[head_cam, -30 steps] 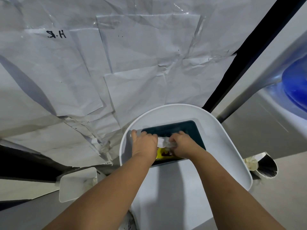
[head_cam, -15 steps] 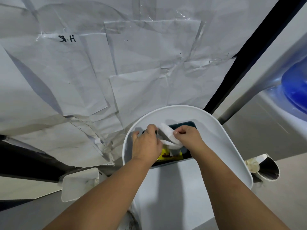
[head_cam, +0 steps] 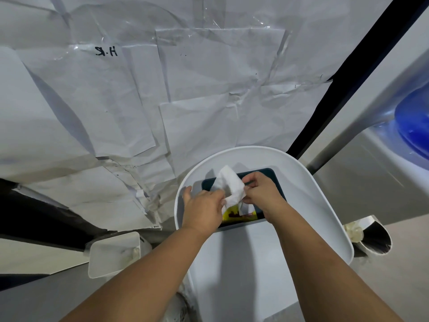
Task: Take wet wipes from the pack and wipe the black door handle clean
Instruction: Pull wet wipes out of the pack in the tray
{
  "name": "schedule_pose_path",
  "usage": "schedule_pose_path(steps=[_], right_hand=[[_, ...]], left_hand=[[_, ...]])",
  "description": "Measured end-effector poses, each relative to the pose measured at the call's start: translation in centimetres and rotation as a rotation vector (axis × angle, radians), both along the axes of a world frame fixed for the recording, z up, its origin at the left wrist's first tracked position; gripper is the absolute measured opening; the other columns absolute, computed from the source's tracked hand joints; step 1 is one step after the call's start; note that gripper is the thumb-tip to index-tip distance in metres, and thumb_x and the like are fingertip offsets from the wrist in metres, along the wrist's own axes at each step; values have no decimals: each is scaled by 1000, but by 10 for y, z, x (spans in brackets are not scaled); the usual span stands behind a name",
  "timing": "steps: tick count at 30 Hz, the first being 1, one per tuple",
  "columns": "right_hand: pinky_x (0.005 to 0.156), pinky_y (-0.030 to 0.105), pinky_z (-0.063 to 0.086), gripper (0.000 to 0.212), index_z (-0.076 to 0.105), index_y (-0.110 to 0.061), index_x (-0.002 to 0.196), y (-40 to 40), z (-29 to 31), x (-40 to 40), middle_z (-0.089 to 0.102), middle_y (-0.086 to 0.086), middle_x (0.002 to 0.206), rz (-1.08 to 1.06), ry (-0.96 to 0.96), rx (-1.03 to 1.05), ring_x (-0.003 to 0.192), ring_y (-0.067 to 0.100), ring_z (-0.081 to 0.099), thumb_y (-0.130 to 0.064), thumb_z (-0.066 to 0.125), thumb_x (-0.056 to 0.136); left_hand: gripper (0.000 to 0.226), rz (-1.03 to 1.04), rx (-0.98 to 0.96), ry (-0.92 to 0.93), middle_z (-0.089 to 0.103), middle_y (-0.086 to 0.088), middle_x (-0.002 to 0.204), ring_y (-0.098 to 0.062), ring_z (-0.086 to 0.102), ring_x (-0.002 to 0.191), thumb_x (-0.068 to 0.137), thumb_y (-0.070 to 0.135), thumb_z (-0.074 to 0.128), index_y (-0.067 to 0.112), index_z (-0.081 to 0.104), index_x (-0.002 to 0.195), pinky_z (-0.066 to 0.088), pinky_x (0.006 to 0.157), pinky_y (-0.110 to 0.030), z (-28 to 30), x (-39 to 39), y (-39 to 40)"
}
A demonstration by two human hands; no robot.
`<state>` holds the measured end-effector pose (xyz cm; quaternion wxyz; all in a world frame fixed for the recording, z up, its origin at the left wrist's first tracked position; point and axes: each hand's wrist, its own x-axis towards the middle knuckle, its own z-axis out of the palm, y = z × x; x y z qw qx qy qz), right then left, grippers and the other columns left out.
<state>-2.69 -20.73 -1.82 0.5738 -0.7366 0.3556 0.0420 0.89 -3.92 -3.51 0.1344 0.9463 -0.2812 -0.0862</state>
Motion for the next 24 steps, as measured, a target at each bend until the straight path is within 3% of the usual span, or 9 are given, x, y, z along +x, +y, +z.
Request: schedule_pose_path(steps=[3, 8, 11, 14, 19, 22, 24], right_hand=[[73, 42, 60, 25, 57, -18, 90, -7, 2, 2, 60, 10, 94, -65, -21, -109, 88, 29, 60, 2, 45, 83], [60, 33, 41, 43, 59, -24, 81, -8, 12, 6, 56, 12, 91, -91, -99, -109, 69, 23, 47, 3, 26, 83], [66, 33, 43, 44, 65, -19, 74, -3, 21, 9, 61, 19, 103, -139, -174, -71, 74, 24, 52, 5, 28, 75], [78, 32, 46, 36, 69, -16, 71, -3, 35, 11, 65, 11, 102, -216, -263, -16, 86, 22, 56, 2, 38, 76], [72, 27, 39, 15, 64, -16, 67, -4, 45, 12, 60, 1, 91, -228, -316, 50, 85, 16, 52, -9, 56, 78], [77, 29, 46, 20, 64, -24, 73, -4, 36, 12, 59, 1, 105, -208, -269, -42, 92, 17, 54, -8, 53, 79], [82, 31, 51, 36, 64, -31, 80, -5, 33, 10, 56, 1, 112, -216, -221, -120, 96, 18, 54, 0, 48, 75]], left_hand=[[19, -49, 137, -53, 56, 9, 76, -16, 54, 84, 91, 22, 49, 32, 60, 103, 7, 117, -49, 4, -1, 6], [30, -113, 215, -66, 62, 8, 75, -16, 52, 91, 85, 18, 50, 33, 66, 106, 0, 116, -49, 1, 1, 4], [26, -166, 377, -62, 61, 9, 75, -18, 49, 99, 87, 20, 49, 32, 72, 95, -2, 114, -56, 3, 3, -1], [22, -209, 471, -42, 55, 5, 76, -22, 46, 103, 89, 21, 46, 26, 67, 85, -4, 112, -64, 5, 3, -6], [30, -222, 399, -58, 52, 3, 106, -23, 46, 108, 88, 22, 51, 29, 67, 111, -5, 110, -68, 0, 6, -6], [37, -255, 393, -57, 60, 11, 94, -18, 48, 104, 77, 8, 61, 33, 71, 102, -23, 102, -67, 1, 5, -9], [35, -292, 405, -56, 63, 10, 90, -17, 49, 104, 75, 5, 65, 33, 72, 95, -33, 96, -65, 2, 5, -9]])
